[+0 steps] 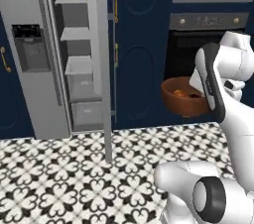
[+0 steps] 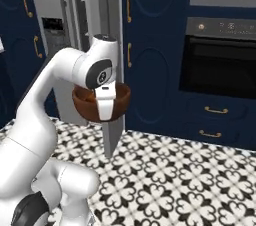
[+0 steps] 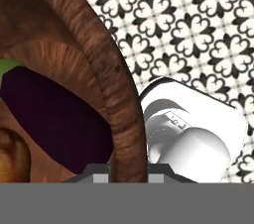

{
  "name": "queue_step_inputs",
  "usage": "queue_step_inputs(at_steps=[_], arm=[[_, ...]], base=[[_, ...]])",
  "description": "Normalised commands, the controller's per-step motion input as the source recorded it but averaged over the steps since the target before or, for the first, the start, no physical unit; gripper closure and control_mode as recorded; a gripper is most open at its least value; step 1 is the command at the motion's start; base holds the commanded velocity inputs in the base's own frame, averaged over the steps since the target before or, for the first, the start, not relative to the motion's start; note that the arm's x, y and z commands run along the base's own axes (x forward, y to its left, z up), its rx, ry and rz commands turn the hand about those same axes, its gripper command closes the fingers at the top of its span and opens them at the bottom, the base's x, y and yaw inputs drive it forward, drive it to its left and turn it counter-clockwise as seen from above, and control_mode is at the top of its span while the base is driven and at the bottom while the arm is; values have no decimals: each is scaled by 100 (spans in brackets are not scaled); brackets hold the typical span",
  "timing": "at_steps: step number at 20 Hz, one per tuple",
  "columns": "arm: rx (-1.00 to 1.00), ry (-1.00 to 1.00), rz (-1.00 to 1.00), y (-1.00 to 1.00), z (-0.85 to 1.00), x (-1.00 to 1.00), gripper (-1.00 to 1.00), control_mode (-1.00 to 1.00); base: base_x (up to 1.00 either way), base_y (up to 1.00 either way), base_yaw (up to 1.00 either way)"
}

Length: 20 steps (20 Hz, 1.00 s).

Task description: Pick the chicken drumstick and eggplant from their plates and place them in the bowl. Then put the bowl in the fridge.

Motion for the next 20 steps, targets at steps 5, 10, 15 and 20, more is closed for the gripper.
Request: queue_step_inputs(at_steps=[5, 10, 15, 20], arm=[[0, 0, 0, 0, 0, 0, 100, 100], [0, 0, 0, 0, 0, 0, 100, 100], [0, 0, 0, 0, 0, 0, 100, 100], [0, 0, 0, 0, 0, 0, 100, 100]], base=[[99, 100, -49], [15, 100, -45], [-80, 96, -39], [0, 100, -35]])
